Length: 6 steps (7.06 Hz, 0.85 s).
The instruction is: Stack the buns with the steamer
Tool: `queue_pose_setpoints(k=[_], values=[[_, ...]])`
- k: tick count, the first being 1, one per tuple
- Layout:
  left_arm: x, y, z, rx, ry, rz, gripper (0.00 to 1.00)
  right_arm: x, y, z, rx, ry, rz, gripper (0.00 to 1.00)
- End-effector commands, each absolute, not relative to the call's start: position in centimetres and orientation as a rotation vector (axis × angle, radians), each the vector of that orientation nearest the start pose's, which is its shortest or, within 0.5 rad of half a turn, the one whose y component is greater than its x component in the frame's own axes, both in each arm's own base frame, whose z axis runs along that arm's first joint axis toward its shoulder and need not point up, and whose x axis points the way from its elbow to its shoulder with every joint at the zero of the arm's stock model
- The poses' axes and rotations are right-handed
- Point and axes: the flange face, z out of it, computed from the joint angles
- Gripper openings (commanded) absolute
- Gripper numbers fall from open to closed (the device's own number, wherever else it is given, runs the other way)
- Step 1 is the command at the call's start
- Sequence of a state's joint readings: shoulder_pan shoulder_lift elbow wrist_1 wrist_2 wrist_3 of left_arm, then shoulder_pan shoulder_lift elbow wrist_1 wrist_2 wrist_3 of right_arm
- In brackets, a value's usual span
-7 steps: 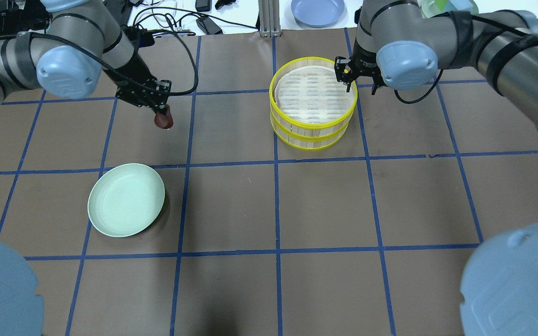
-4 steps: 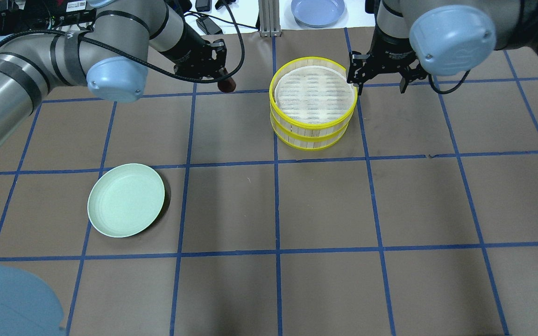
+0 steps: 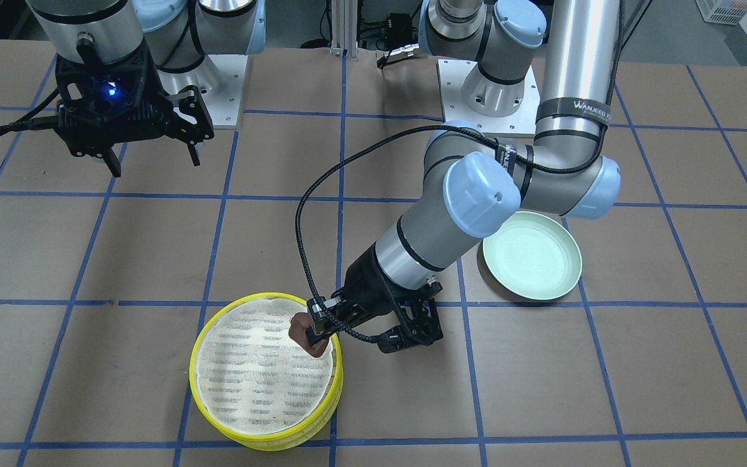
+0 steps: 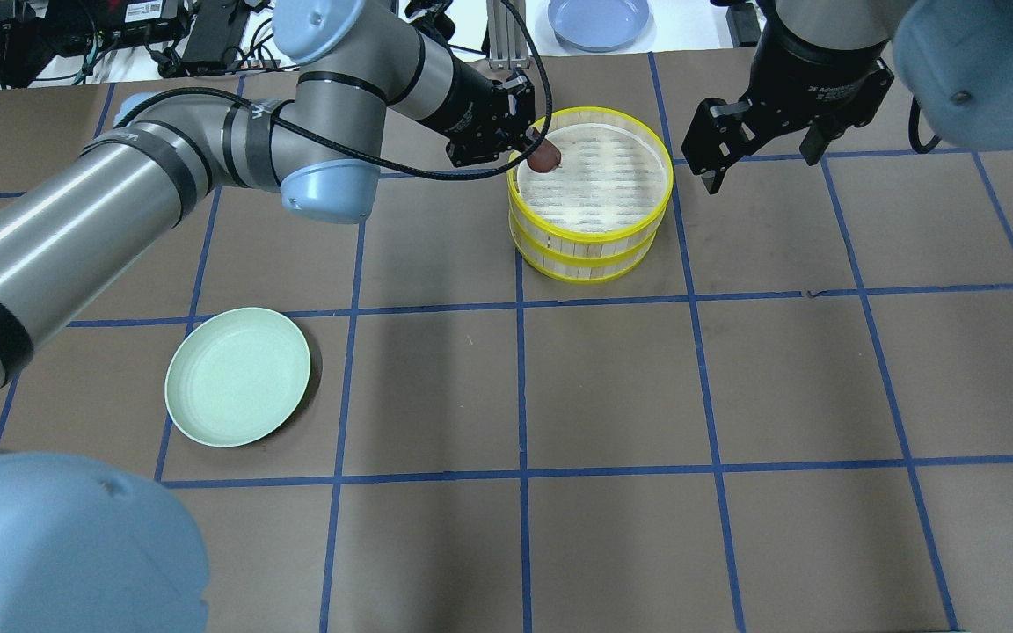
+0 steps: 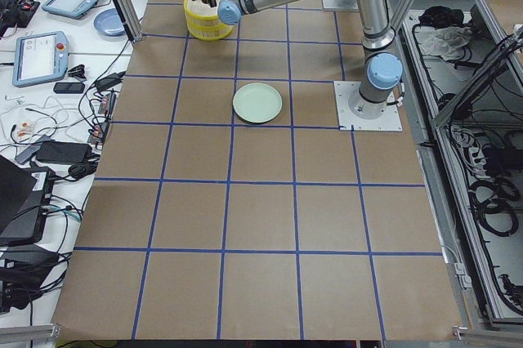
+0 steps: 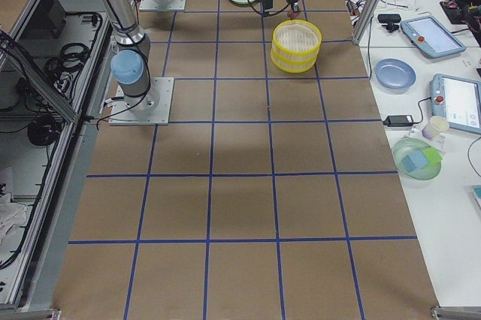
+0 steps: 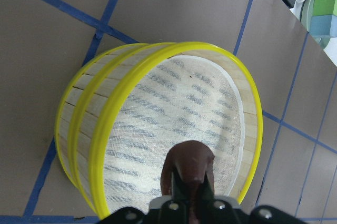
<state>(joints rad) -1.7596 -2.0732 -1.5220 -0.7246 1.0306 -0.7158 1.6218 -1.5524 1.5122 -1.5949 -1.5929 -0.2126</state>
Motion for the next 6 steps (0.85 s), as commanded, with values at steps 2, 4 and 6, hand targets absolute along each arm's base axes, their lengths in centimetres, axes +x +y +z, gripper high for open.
queue_pose_setpoints(k=[2,4,6], values=[[-31.5,-64.9,30.0,0.547,-2.419,0.142,1.00,13.6,-50.7,51.4,-0.388,3.118,-0.155,1.00],[-31.6,-65.3,31.8,0.539,-2.406,0.171,1.00,13.7,-50.8,51.2,-0.380,3.115,-0.150,1.00],[-30.1,-64.7,36.3,0.441,-2.526,0.231,1.00,13.7,-50.9,50.9,-0.378,3.117,-0.145,1.00]])
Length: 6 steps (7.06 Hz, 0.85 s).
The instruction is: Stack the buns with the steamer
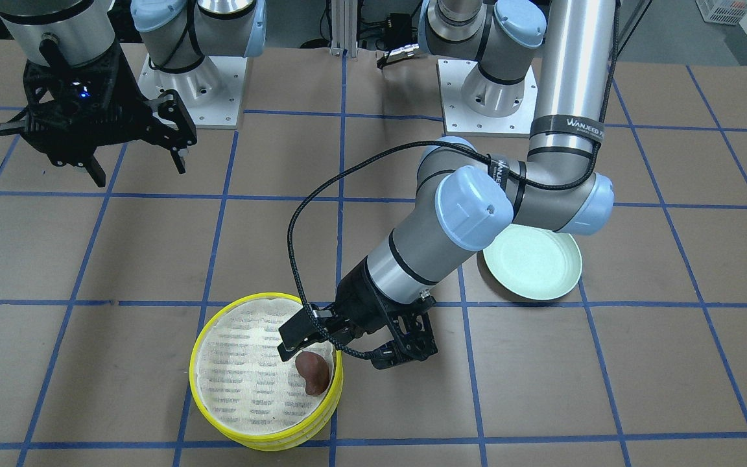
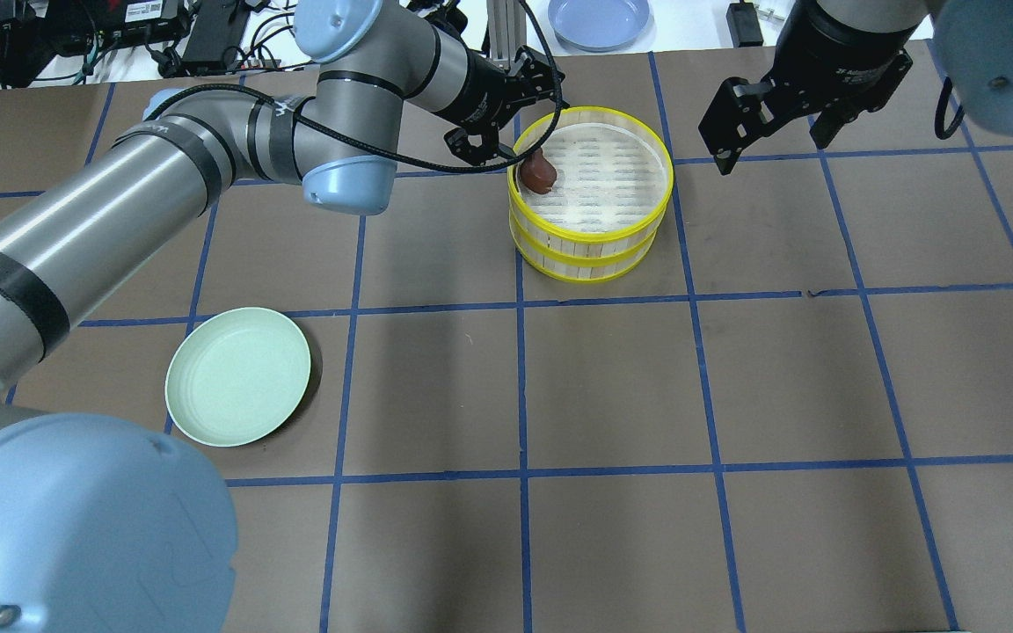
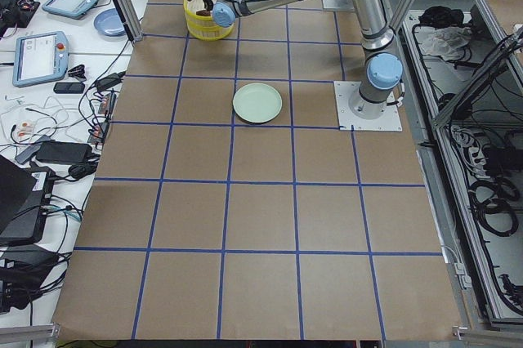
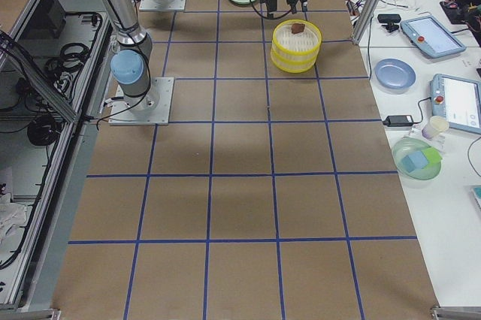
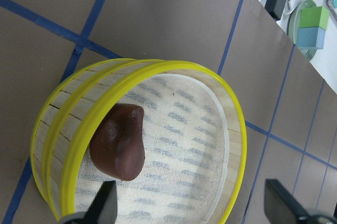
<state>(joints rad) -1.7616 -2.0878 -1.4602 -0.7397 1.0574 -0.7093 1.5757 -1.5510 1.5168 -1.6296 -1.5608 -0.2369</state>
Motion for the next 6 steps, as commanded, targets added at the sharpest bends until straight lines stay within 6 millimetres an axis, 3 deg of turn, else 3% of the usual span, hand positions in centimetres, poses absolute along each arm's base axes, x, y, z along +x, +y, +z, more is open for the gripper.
queue_pose_setpoints(k=[1,3,4,6], values=[[-27.3,-64.3,38.5,0.240,-2.714,0.246,1.00,13.6,-51.0,51.1,-0.369,3.121,-0.164,1.00],[-17.4,-63.1,42.3,-0.082,-2.911,0.226,1.00,13.5,-51.3,51.4,-0.271,3.128,-0.205,1.00],[-14.2,-62.1,44.0,-0.229,-3.063,0.266,1.00,13.6,-51.3,51.4,-0.234,3.128,-0.215,1.00],[-13.5,-57.7,46.1,-0.251,-3.088,0.102,1.00,13.5,-51.6,51.9,-0.229,3.132,-0.272,1.00]])
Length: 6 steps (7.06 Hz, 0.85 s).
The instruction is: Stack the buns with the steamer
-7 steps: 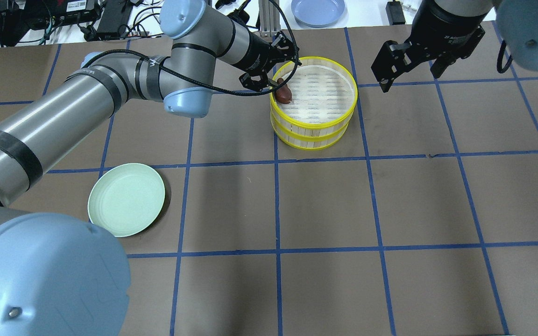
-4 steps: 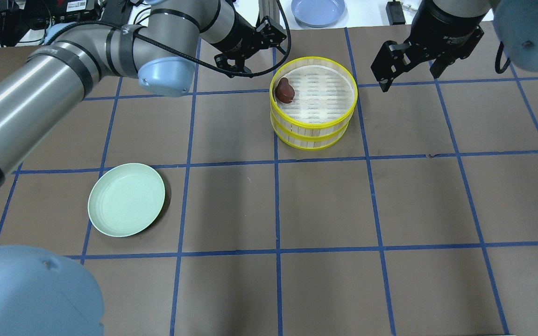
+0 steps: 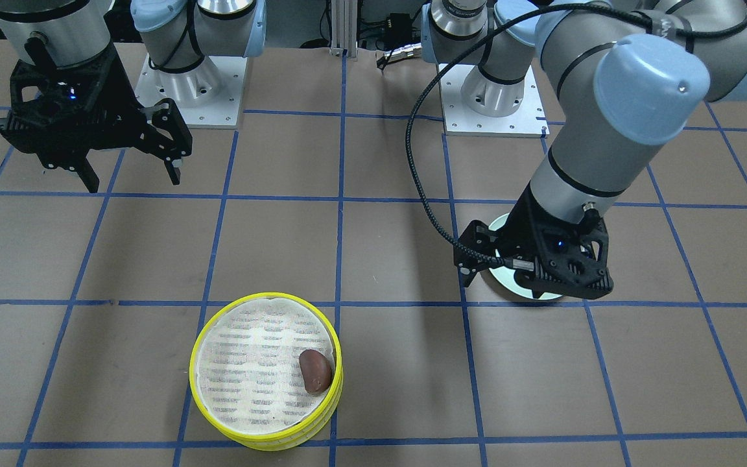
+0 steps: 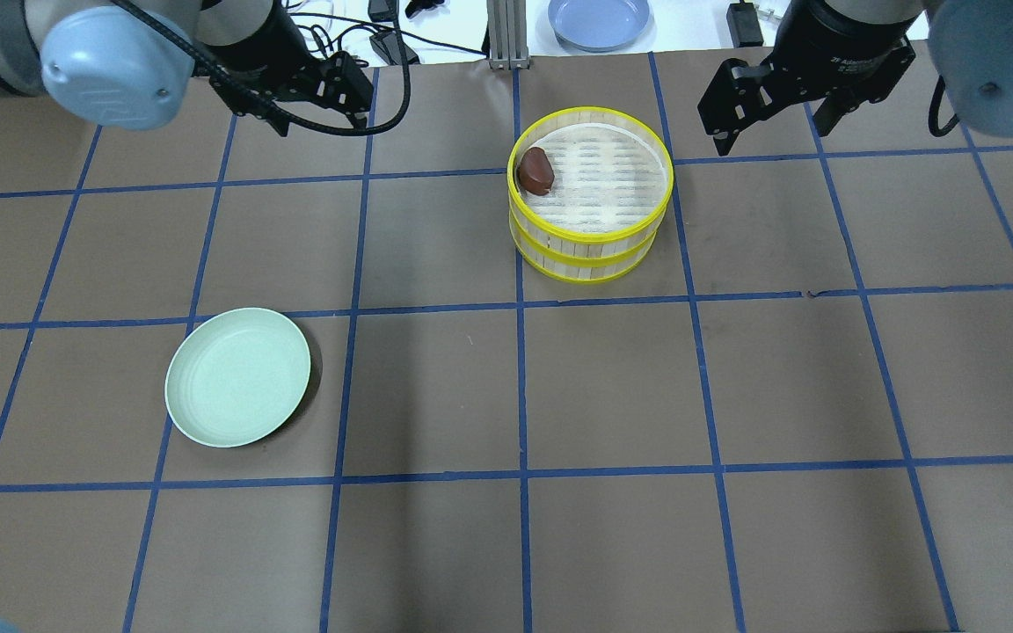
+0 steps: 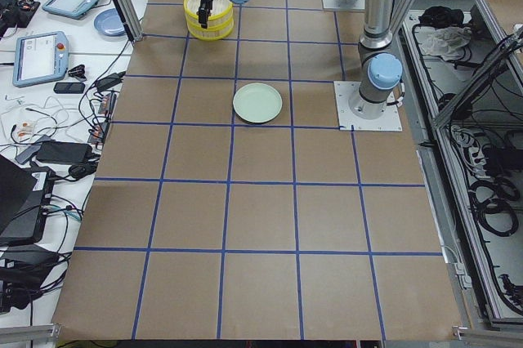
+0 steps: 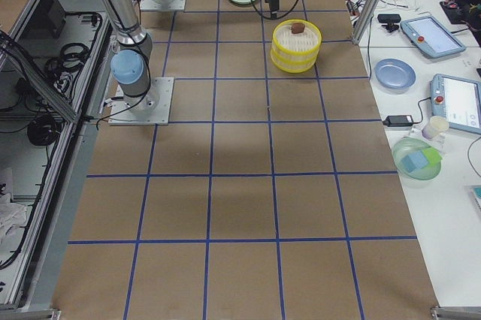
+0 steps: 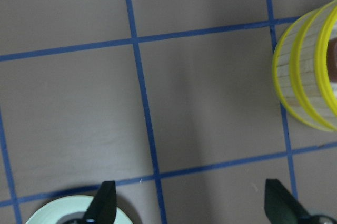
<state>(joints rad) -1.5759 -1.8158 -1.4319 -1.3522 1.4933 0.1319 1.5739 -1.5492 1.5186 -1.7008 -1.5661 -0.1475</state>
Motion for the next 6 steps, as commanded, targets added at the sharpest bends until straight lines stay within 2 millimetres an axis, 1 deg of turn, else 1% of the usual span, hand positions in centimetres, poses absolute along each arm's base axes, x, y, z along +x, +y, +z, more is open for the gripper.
queue_pose_setpoints(k=[1,2,3,4,6], values=[[-13.4,-56.2,46.3,0.254,3.163,-0.076,1.00,13.5,-51.6,51.8,-0.229,3.131,-0.270,1.00],[-13.1,-54.8,46.0,0.254,3.145,-0.048,1.00,13.5,-51.7,51.8,-0.234,3.130,-0.270,1.00],[-13.0,-53.3,44.7,0.249,3.141,-0.002,1.00,13.5,-51.7,51.7,-0.234,3.131,-0.268,1.00],[-13.0,-52.3,44.1,0.249,3.141,0.004,1.00,13.4,-51.6,51.6,-0.236,3.131,-0.260,1.00],[-13.1,-51.5,45.1,0.244,3.138,-0.025,1.00,13.4,-51.6,51.6,-0.227,3.131,-0.255,1.00]])
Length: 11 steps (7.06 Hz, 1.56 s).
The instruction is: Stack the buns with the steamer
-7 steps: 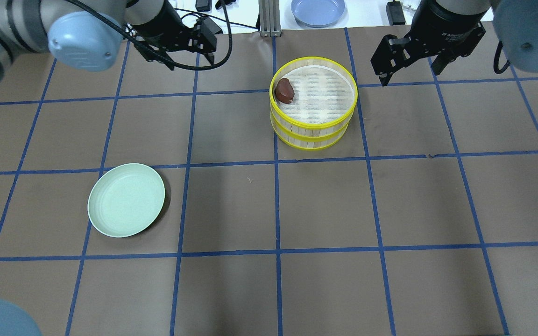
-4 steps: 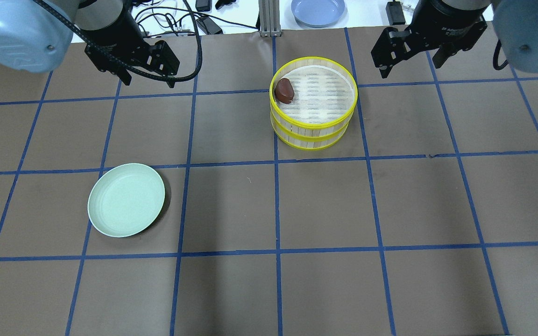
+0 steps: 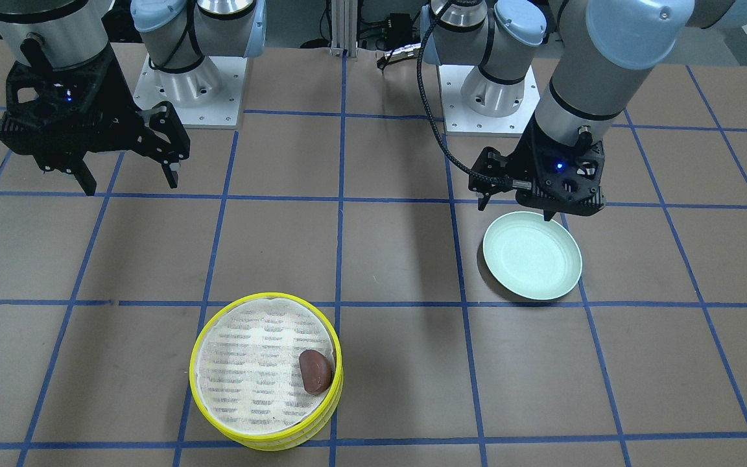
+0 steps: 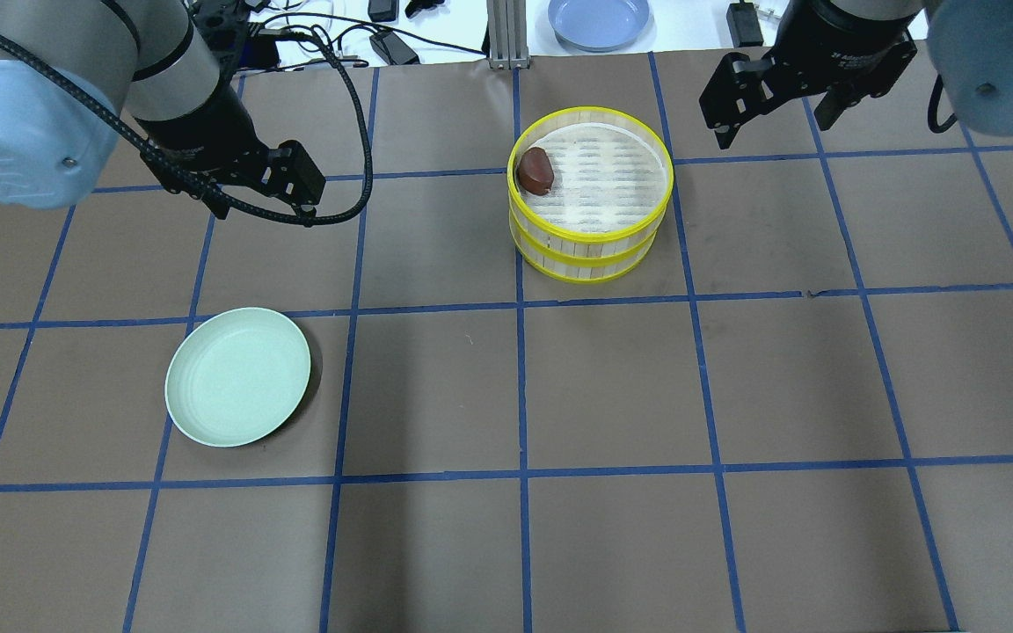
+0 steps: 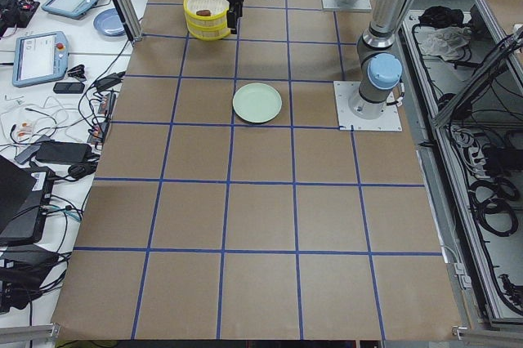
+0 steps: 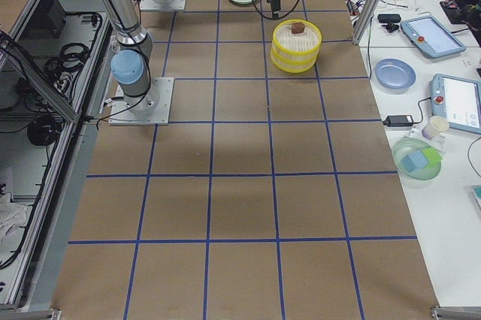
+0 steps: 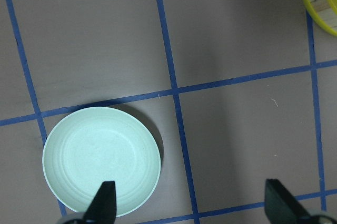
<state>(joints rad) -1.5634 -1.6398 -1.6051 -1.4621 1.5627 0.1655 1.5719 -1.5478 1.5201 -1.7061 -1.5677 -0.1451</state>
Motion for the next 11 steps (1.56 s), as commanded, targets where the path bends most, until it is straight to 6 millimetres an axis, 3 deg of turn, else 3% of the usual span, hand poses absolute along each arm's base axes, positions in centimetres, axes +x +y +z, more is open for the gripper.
queue_pose_setpoints(k=[1,4,8,9,10,11], values=[[-12.9,-51.3,45.4,0.248,3.136,-0.027,1.00,13.4,-51.7,51.5,-0.217,3.132,-0.253,1.00],[-13.0,-51.3,45.4,0.230,3.142,-0.040,1.00,12.2,-52.0,51.6,-0.186,3.137,-0.265,1.00],[-12.4,-52.0,44.9,0.236,3.135,-0.056,1.00,12.2,-51.9,51.6,-0.116,3.136,-0.253,1.00],[-12.4,-52.1,43.9,0.220,3.140,-0.023,1.00,12.2,-51.9,51.6,-0.121,3.134,-0.253,1.00],[-12.2,-52.4,43.2,0.203,3.144,-0.011,1.00,12.2,-52.0,51.2,-0.116,3.135,-0.244,1.00],[-12.0,-53.0,43.8,0.221,3.132,-0.103,1.00,12.1,-52.1,50.3,-0.114,3.136,-0.217,1.00]])
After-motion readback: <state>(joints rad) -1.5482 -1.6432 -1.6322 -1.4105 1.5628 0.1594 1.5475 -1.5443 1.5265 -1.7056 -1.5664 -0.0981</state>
